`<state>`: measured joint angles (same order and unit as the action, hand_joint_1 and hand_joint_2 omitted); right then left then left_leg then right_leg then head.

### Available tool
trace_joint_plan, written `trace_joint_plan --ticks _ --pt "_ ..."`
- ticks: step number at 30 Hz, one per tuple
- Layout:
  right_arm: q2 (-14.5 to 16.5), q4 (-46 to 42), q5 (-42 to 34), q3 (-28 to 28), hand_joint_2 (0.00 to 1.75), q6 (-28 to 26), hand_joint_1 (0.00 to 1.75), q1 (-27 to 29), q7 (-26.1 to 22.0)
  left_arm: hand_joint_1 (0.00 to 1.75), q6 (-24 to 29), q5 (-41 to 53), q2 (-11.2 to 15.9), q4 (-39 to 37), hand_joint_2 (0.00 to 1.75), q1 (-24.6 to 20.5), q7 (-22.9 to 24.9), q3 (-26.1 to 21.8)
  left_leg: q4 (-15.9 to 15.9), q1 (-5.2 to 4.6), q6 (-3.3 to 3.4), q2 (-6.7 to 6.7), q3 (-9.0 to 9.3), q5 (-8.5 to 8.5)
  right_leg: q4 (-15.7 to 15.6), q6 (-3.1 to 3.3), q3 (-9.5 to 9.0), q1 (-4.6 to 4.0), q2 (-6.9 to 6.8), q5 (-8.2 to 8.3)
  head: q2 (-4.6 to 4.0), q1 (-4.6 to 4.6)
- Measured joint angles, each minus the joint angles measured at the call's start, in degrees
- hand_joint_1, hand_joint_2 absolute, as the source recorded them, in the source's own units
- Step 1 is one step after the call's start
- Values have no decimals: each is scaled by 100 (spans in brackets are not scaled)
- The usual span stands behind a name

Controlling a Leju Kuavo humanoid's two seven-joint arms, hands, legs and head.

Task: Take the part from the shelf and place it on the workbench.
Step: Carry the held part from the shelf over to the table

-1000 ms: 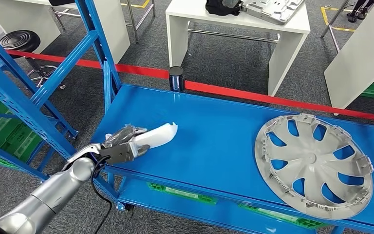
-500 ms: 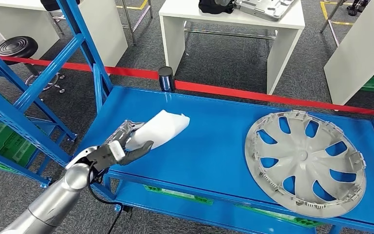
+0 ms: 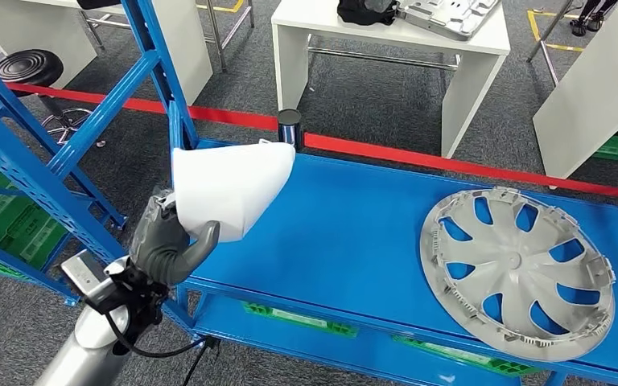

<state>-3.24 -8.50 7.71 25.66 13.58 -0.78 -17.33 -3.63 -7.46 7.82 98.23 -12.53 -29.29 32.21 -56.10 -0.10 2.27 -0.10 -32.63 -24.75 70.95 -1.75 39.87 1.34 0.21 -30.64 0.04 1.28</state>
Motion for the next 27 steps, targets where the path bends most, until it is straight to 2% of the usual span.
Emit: trace_joint_plan --ticks 1,2,3,4,7,9,10,12,13,14,15,17,19,21,23,24,25,27 --pt "-13 2 19 0 0 16 0 -3 3 168 28 -29 -10 64 175 53 -26 -22 -18 3 -15 -3 -1 -10 -426 -55 -217 15 -6 155 0 -1" --pt "-26 3 37 0 0 31 0 -10 11 168 63 -59 -19 133 175 105 -53 -46 -43 -5 -39 -5 -9 -26 -818 -76 -416 20 -10 283 0 -3" --pt "-40 3 52 0 0 45 0 -19 21 168 95 -87 -27 205 175 154 -78 -70 -79 -16 -70 -5 -23 -46 -1116 -64 -570 21 -13 377 0 -3" --pt "-47 4 65 0 0 53 0 -29 33 168 127 -113 -32 277 175 201 -100 -92 -107 -27 -102 -4 -39 -61 -1268 -29 -647 14 -14 421 0 -2" --pt "-38 7 94 0 0 50 0 -66 58 168 193 -174 -44 483 175 358 -133 -135 -147 -18 -182 0 -74 -80 -1296 88 -652 -5 -2 449 0 -3" --pt "-13 7 104 0 0 16 0 -101 68 168 211 -198 -53 612 175 448 -136 -145 -377 9 -246 1 -181 -242 -1305 145 -659 14 0 462 0 8" --pt "3 6 105 0 0 -7 0 -119 72 168 212 -203 -58 664 175 480 -132 -148 -662 24 -280 1 -312 -405 -1308 168 -661 19 0 464 0 16" --pt "32 5 102 0 0 -52 0 -150 76 168 205 -204 -69 734 175 535 -102 -147 -1428 43 -320 3 -662 -757 -1307 193 -654 7 -5 465 0 24" --pt "48 4 97 0 0 -74 0 -158 84 168 195 -204 -79 751 175 561 -78 -146 -1714 48 -326 3 -796 -846 -1306 198 -651 0 -7 466 0 24" --pt "59 3 91 1 0 -96 0 -165 98 168 178 -205 -88 761 175 579 -54 -145 -1797 51 -321 3 -834 -827 -1306 198 -651 -7 -7 466 0 24" --pt "69 1 83 1 0 -114 0 -169 115 168 161 -207 -97 769 175 589 -34 -145 -1662 52 -304 2 -763 -714 -1306 198 -655 -15 -6 467 0 24" --pt "97 -4 69 2 0 -130 0 -180 138 168 133 -210 -115 792 175 588 -13 -145 -891 33 -226 2 -356 -362 -1307 195 -670 -29 2 468 0 23" --pt "132 -12 55 5 0 -137 0 -196 150 168 107 -219 -138 817 175 582 -5 -145 -283 -7 -154 10 -37 -198 -1305 180 -663 -49 4 475 0 21" --pt "157 -28 35 12 0 -156 0 -210 173 168 68 -231 -155 825 175 577 5 -151 -162 -43 -121 13 5 -202 -1314 135 -646 -51 -5 489 0 21" --pt "180 -61 19 19 0 -188 0 -226 209 168 30 -242 -168 825 175 565 12 -160 -74 -27 -70 14 52 -138 -1297 84 -622 -46 -12 480 0 17" --pt "192 -79 13 22 0 -202 0 -238 226 168 18 -249 -176 824 175 552 14 -161 -20 -15 -37 21 80 -98 -1188 80 -564 -48 -13 418 0 12" --pt "201 -96 9 26 0 -212 0 -251 239 168 11 -255 -187 823 175 540 14 -162 26 -2 -12 29 105 -62 -959 93 -453 -49 -13 304 0 6" --pt "210 -113 4 32 0 -220 0 -264 249 168 6 -266 -202 810 175 524 14 -160 41 -13 13 35 90 -42 -223 125 -110 -42 -12 -3 0 -1"
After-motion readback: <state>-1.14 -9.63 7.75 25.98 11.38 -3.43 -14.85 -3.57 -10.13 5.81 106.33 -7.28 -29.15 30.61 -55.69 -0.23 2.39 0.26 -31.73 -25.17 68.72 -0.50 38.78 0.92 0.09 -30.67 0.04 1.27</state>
